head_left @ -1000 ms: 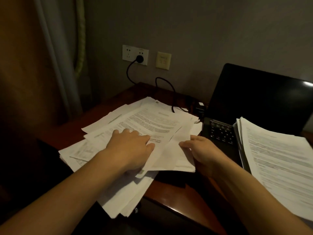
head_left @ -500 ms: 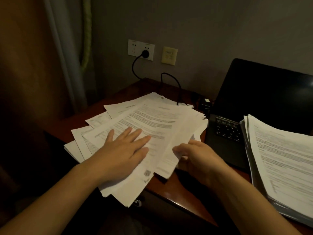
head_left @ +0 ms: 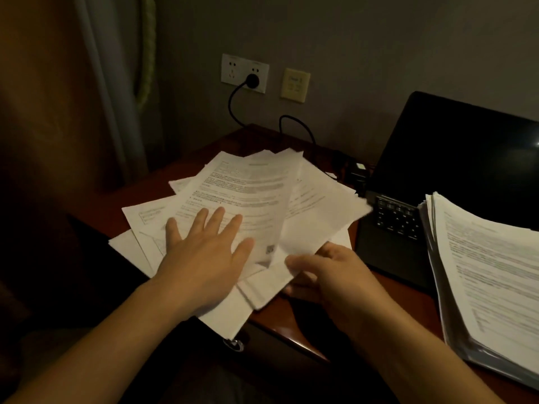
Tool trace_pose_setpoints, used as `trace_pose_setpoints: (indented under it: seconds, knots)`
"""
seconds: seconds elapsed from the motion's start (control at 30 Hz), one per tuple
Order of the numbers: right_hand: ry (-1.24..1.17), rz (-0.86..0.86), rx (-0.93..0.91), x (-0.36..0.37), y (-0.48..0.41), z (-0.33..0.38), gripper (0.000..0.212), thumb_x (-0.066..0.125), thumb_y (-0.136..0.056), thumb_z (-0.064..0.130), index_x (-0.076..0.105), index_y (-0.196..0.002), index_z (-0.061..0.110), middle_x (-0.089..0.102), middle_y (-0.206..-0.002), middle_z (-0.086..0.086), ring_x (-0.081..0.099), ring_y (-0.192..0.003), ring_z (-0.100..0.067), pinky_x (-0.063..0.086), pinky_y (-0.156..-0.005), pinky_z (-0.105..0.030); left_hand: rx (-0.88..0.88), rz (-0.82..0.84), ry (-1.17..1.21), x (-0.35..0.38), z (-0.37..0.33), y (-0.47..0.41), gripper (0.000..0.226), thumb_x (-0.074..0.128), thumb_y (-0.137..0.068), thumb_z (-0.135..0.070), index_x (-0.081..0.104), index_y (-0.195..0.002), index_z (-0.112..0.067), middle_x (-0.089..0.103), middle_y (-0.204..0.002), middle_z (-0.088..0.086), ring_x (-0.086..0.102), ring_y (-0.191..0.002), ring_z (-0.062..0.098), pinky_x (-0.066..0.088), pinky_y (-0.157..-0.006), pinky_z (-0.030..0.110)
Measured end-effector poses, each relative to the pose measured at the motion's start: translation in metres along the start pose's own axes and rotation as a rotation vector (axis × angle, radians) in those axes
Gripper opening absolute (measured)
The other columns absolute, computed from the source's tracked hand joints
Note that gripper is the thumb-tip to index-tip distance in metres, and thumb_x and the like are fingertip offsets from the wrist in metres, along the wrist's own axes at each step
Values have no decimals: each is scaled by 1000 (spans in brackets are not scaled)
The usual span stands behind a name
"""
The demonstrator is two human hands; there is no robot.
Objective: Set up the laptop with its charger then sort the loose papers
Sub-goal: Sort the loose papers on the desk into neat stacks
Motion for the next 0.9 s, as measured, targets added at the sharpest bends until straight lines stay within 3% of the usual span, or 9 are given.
trace_pose_setpoints:
  seconds: [0.1,0.23,0.33,0.43,0.53,0.6,0.7,0.77,0.9]
  knots:
    - [84,161,127,-1,2,6,23,62,-96,9,64,-119,8,77,-100,-13,75,-86,-25,63,-70,-32,13,-52,29,-3,7,-22,61,5,-101,-60,-3,-158,-39,-8,-168,-8,-10,-154,18,-11,-118,60]
    - [-8,-167,20,-33,-20,35,23,63,-96,30,64,-110,11,76,-95,-12,77,-77,-23,63,-67,-36,88,-50,54,-7,10,-40,63,7,-100,-64,6,-158,-41,-1,-168,-11,-4,-154,15,-8,-120,59]
    - [159,-281,-41,-55,-36,51,17,60,-99,17,64,-107,1,73,-94,-12,76,-67,-18,62,-62,-34,121,-80,33,-13,11,-43,82,3,-86,-82,13,-157,-43,8,-167,-12,5,-153,15,1,-121,57]
    - [332,-148,76,-64,-41,50,19,61,-95,2,61,-112,-5,73,-103,-18,77,-81,-29,64,-73,-41,127,-148,-127,-19,7,-41,101,-5,-72,-96,24,-155,-45,29,-161,-10,25,-146,18,14,-116,55]
    - [403,2,181,-67,-36,48,22,67,-91,0,63,-113,3,74,-106,-14,76,-90,-29,63,-67,-34,93,-246,-262,-24,-2,-40,107,-6,-69,-97,33,-152,-42,47,-145,-4,39,-132,22,24,-108,51]
    - [388,90,219,-67,-33,46,25,66,-91,-2,61,-115,4,77,-97,-13,76,-89,-30,63,-63,-29,127,-245,-254,-23,-4,-42,111,-2,-67,-100,34,-153,-39,44,-146,-3,37,-134,22,24,-111,50]
    - [375,112,217,-69,-31,41,27,64,-92,-4,60,-118,4,78,-94,-13,76,-87,-29,60,-57,-25,245,-25,-107,-19,-1,-42,116,18,-61,-105,14,-158,-41,10,-166,-10,11,-151,19,10,-122,46]
    - [363,108,191,-70,-30,37,25,62,-93,-4,60,-116,6,78,-94,-12,77,-83,-26,58,-54,-22,277,28,-119,-26,-4,-41,111,27,-63,-102,12,-157,-45,9,-166,-15,11,-152,16,12,-122,43]
    - [237,109,152,-70,-27,30,22,58,-95,-6,62,-108,11,78,-93,-11,77,-78,-22,58,-53,-20,524,-204,-134,-36,-21,-37,67,32,-90,-77,52,-141,-39,58,-138,-16,54,-125,11,44,-96,31]
Point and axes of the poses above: each hand's wrist, its own y-axis away from the middle knuckle, its own x-axis out of the palm, z = x × y, the point moved 3 cm from there along -y, towards the middle knuckle
